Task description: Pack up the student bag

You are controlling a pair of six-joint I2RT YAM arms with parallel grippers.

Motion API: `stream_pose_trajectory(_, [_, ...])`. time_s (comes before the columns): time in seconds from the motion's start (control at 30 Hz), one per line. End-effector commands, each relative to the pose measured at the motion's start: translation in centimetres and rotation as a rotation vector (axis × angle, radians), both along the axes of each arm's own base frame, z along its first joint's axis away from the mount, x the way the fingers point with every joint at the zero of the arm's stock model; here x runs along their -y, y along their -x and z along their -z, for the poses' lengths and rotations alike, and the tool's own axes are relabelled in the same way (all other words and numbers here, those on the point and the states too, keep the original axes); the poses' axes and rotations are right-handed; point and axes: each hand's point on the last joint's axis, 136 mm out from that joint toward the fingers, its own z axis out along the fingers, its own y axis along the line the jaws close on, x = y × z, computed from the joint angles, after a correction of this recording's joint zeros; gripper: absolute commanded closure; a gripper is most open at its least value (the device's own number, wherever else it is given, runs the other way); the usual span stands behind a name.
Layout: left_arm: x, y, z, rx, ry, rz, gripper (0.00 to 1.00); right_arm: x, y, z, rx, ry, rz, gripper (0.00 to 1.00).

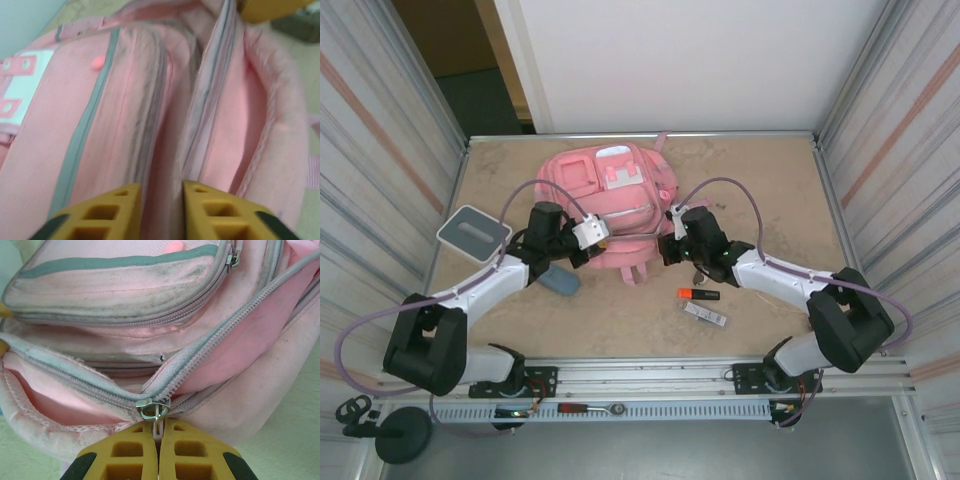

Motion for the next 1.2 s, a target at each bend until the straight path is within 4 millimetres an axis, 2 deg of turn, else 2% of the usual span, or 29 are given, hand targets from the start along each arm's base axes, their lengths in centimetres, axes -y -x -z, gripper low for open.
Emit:
stream_pose_trajectory(0.0, [-0.2, 0.3, -2.1, 0.040, -0.024, -0.042, 0.54, -1.4, -0.2, -1.2, 0.032, -0.042, -0.011, 1.00])
stream_pose_trajectory(0.07, [1.9, 1.9, -2.8, 0.043, 0.010, 0.035, 0.45, -2.1, 0.0, -1.9, 0.040, -0.070, -0.030, 1.00])
stream_pose_trajectory(0.17, [4.4, 3.2, -3.1, 0.036, 0.026, 0.108, 0.40, -2.8, 0.5, -2.6, 0.049, -0.092, -0.052, 1.00])
stream_pose_trajectory(0.3, [6.7, 3.1, -1.9, 0.011, -0.037, 0.158, 0.40, -3.5, 1.3, -3.6, 0.062, -0.117, -0.083, 1.00])
stream_pose_trajectory(0.47, [8.0, 1.6, -1.1, -0.027, -0.089, 0.169, 0.49, -4.1, 2.7, -5.3, 0.092, -0.148, -0.116, 1.00])
stream_pose_trajectory(0.6, [8.5, 1.9, -1.1, -0.045, -0.087, 0.201, 0.65, -4.0, 3.6, -6.1, 0.109, -0.164, -0.129, 1.00])
stream_pose_trajectory(0.67, [8.2, 2.2, -1.4, -0.040, -0.080, 0.212, 0.81, -3.5, 3.5, -5.9, 0.112, -0.140, -0.113, 1.00])
stream_pose_trajectory(0.73, [7.6, 2.5, -2.6, -0.028, -0.031, 0.221, 0.95, -2.2, 3.0, -4.8, 0.097, -0.079, -0.071, 1.00])
stream_pose_trajectory(0.77, [7.3, 2.6, -3.2, -0.016, -0.001, 0.228, 0.99, -1.5, 2.7, -4.2, 0.083, -0.054, -0.048, 1.00])
stream_pose_trajectory(0.9, [5.7, 3.4, -6.5, 0.092, 0.118, 0.251, 1.00, 2.3, 0.9, -2.1, 0.042, 0.049, 0.070, 1.00])
stream_pose_trajectory(1.03, [3.6, 3.3, -8.6, 0.178, 0.214, 0.230, 1.00, 5.6, -1.0, -1.1, 0.030, 0.099, 0.180, 1.00])
stream_pose_trajectory(1.1, [2.5, 2.4, -8.9, 0.212, 0.238, 0.186, 1.00, 6.2, -1.7, -1.0, 0.027, 0.093, 0.202, 1.00])
stream_pose_trajectory(1.17, [1.5, 1.1, -8.4, 0.223, 0.224, 0.121, 1.00, 5.7, -2.2, -1.1, 0.030, 0.074, 0.190, 1.00])
